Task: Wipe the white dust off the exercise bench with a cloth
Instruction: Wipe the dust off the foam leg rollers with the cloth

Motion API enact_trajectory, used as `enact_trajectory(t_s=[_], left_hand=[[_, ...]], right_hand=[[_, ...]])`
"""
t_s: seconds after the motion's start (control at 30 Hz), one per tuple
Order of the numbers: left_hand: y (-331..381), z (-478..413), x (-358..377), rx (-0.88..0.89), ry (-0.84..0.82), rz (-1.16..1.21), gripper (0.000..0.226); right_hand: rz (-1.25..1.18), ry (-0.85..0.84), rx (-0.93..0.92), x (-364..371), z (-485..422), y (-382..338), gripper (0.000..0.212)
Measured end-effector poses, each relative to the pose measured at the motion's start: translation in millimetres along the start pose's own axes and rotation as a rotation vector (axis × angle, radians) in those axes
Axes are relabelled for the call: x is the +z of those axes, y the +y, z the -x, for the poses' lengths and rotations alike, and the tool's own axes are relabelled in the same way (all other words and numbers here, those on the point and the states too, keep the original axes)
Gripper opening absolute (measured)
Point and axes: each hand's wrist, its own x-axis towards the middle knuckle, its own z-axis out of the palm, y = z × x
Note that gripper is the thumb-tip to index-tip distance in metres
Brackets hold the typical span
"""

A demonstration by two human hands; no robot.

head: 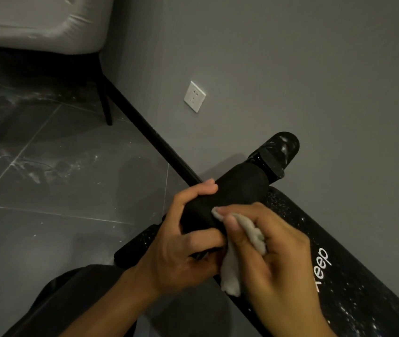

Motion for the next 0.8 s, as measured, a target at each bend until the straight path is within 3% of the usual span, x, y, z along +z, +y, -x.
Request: enact_trajectory(t_s=[0.23,0.33,0.47,0.63,0.8], left_hand=[[-2.2,-0.4,2.0,0.047,0.031,-0.019,0.012],[-4.9,3.6,0.1,0.058,0.016,-0.038,0.016],[-6.1,3.9,-0.1,0.055,0.034,-0.002,0.026],[-1.3,-3.8,-5.0,0.04,0.117,-0.011,0.047],[-2.5,-2.0,-8.0,0.022,0.115,-0.024,0.058]], right_hand=[[0.188,-0.018,-0.026,7.2,-28.0,0.3,0.005],[0.112,-0.048,-0.064,7.5,-10.9,-0.4,0.009],[-0.006,0.083,-0.009,9.3,20.7,8.5,0.008],[-0.029,0.221,0.141,11.9,-2.6,13.4,0.002],[-0.068,0.08,-0.005,12.7,18.6,4.7,0.01]])
